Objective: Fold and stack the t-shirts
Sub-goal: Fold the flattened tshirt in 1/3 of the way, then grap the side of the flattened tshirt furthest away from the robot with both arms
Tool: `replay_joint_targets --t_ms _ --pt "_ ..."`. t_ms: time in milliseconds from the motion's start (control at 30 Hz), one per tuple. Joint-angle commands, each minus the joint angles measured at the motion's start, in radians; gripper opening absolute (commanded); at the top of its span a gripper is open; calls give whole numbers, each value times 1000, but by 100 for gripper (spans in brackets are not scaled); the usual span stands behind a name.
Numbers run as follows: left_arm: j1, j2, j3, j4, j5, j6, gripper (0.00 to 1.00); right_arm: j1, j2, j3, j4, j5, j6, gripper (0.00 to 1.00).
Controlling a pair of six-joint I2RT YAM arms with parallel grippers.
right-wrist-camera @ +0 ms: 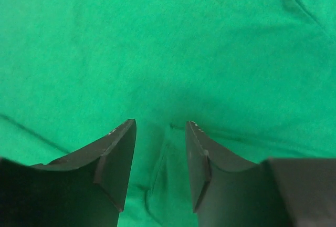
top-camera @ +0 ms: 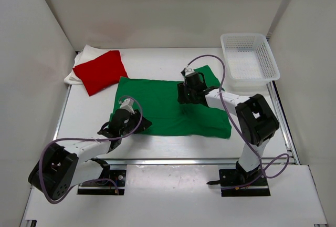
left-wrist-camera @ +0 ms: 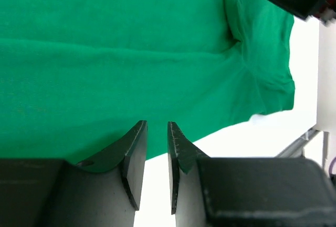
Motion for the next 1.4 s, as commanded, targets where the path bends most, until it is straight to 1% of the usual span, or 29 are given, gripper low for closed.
replay_joint_targets --t_ms 0,33,100,167,200,267,333,367,400,467,533,633,700,767,800,867,900,967,1033,1067,1100,1133,1167,1200,1233,1267,1300,1333,1367 --pt "-4 -20 38 -30 -25 28 34 13 -140 -64 26 22 9 41" --pt "-22 1 45 -36 -23 33 34 4 -205 -131 57 20 24 37" --pt "-41 41 64 -40 -19 37 35 -13 -302 -245 89 14 61 17" --pt "-65 98 93 -36 -13 50 34 -21 -411 -349 129 25 93 5" --pt "-76 107 100 -39 -25 51 33 -29 -434 -418 128 20 104 1" --pt "-90 147 116 -53 -40 60 33 -44 -492 -506 110 14 125 0" --pt "-59 154 108 -63 -40 77 33 -81 -552 -619 106 23 159 0" --pt "-45 146 95 -76 -39 82 33 -85 -586 -647 100 25 173 0" --pt "-30 134 79 -94 -33 94 33 -116 -623 -696 99 23 184 0" --pt "-16 103 50 -126 -57 109 34 -148 -673 -787 70 22 217 0" --pt "-5 81 21 -143 -49 119 34 -187 -718 -827 37 17 236 1" --pt "-19 57 -19 -192 -34 120 34 -194 -798 -893 -7 -3 262 0" --pt "-28 7 -69 -218 -19 113 34 -185 -874 -928 -67 -6 287 0" --pt "-37 -50 -108 -266 -37 91 34 -182 -939 -945 -85 -38 317 0" --pt "-34 -91 -134 -273 -23 76 34 -190 -969 -956 -98 -57 326 0" --pt "-41 -156 -145 -306 -13 56 34 -203 -991 -942 -121 -80 322 1" --pt "-44 -203 -136 -339 -22 50 34 -216 -991 -908 -133 -90 302 3" --pt "-56 -260 -85 -387 -45 53 33 -252 -985 -859 -121 -127 273 15" --pt "-28 -262 40 -407 -78 99 30 -256 -965 -798 -96 -140 254 21" --pt "5 -221 105 -395 -92 114 28 -257 -941 -776 -69 -133 242 23" --pt "25 -198 136 -383 -79 138 24 -248 -922 -747 -56 -127 224 23" --pt "62 -139 194 -378 -72 152 16 -245 -884 -712 -40 -136 207 19" --pt "87 -82 243 -354 -89 159 12 -233 -838 -697 -27 -144 201 9" --pt "105 -57 260 -321 -103 143 7 -216 -810 -666 -17 -143 196 1" --pt "145 -11 281 -320 -83 122 5 -190 -763 -643 -9 -146 182 0" --pt "185 32 297 -251 -82 94 4 -173 -725 -625 25 -138 170 0" --pt "218 67 312 -214 -104 79 5 -138 -682 -621 54 -123 172 0" --pt "238 98 314 -170 -97 48 5 -122 -662 -611 57 -120 167 0" --pt "287 145 334 -140 -65 27 4 -110 -616 -592 69 -141 162 0"
